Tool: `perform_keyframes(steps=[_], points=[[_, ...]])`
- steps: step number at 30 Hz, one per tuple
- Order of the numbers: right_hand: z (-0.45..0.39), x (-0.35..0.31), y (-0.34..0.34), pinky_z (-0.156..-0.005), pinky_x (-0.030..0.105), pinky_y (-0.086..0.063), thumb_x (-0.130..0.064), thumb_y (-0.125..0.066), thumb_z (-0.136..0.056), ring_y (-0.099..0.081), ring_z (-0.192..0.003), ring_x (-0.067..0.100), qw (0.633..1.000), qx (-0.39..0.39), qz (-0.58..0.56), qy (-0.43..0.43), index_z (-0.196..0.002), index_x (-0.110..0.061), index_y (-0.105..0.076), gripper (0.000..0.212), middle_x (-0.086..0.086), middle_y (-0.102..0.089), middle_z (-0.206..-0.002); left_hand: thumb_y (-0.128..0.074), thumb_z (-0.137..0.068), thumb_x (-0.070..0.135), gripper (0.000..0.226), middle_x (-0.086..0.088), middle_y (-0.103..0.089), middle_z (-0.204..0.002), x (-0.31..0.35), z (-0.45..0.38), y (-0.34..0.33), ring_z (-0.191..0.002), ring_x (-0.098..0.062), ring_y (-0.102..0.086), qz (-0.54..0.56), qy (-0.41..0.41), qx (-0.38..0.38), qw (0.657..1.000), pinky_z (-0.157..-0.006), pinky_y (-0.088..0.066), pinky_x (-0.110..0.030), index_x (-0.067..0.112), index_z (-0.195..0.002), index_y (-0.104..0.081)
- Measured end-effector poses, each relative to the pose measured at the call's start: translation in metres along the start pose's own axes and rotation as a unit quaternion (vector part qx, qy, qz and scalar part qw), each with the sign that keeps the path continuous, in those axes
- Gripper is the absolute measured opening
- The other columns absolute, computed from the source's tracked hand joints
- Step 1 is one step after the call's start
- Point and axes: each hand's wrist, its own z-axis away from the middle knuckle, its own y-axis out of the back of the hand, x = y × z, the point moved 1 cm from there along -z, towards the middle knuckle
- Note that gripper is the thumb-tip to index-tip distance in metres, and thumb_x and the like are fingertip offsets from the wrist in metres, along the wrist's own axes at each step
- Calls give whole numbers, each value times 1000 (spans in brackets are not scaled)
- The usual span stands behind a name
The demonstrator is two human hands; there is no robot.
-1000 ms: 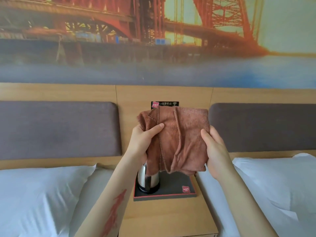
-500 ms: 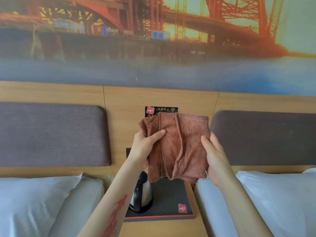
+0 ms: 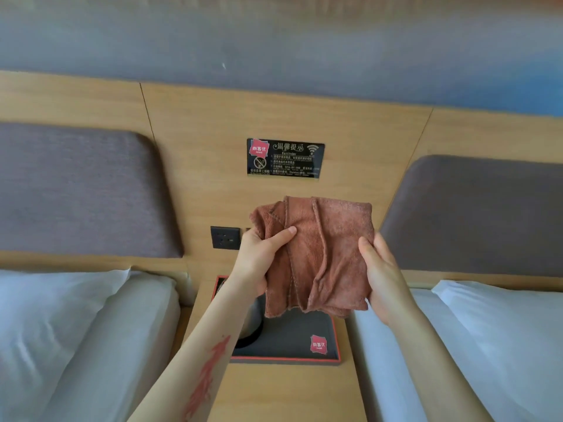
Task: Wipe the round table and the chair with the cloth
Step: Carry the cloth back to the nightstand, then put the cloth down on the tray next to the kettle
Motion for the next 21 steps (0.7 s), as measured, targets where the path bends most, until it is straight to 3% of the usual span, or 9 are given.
perform_keyframes(steps=[3,6,10,13,16,21], points=[[-18,33,2,-102,41,-42,-30,-38,-97,-52,-117,14,999,17,-3,-29,-125,-30,-46,30,-3,-54,-129,-68,-82,9,9,-2,-69,-84,-27,-24,6,-67,-12,-69,-21,32,12,999,-61,-59,-29,18,-85,-64],[-37,78,7,-107,45,-37,-43,-44,-88,-45,-127,15,997,31,4,-68,-133,-32,-39,47,-3,-45,-141,-68,-82,10,11,-1,-68,-86,-63,-46,17,-76,-16,-67,-27,70,24,997,-64,-58,-31,20,-85,-63],[-51,140,12,-109,45,-34,-48,-46,-81,-43,-129,14,991,47,18,-126,-134,-35,-38,55,-5,-43,-143,-68,-81,10,12,-6,-69,-94,-121,-68,35,-85,-22,-68,-33,117,48,991,-73,-57,-37,18,-87,-63],[-65,196,20,-106,43,-38,-40,-43,-90,-47,-125,12,986,48,36,-154,-133,-35,-39,44,-6,-48,-138,-68,-81,8,11,-10,-70,-95,-178,-92,50,-89,-26,-68,-39,149,66,986,-80,-56,-41,15,-88,-65],[-75,247,27,-100,41,-44,-31,-39,-95,-52,-118,13,977,51,52,-201,-118,-35,-49,25,-6,-54,-128,-68,-81,6,12,-7,-69,-90,-239,-114,64,-87,-25,-67,-64,172,84,979,-81,-55,-40,17,-84,-64],[-102,311,36,-104,45,-41,-39,-40,-92,-48,-122,14,966,59,93,-234,-132,-32,-39,41,-5,-47,-137,-64,-85,9,8,-3,-67,-90,-306,-142,79,-89,-23,-65,-110,182,87,973,-84,-55,-39,16,-86,-63]])
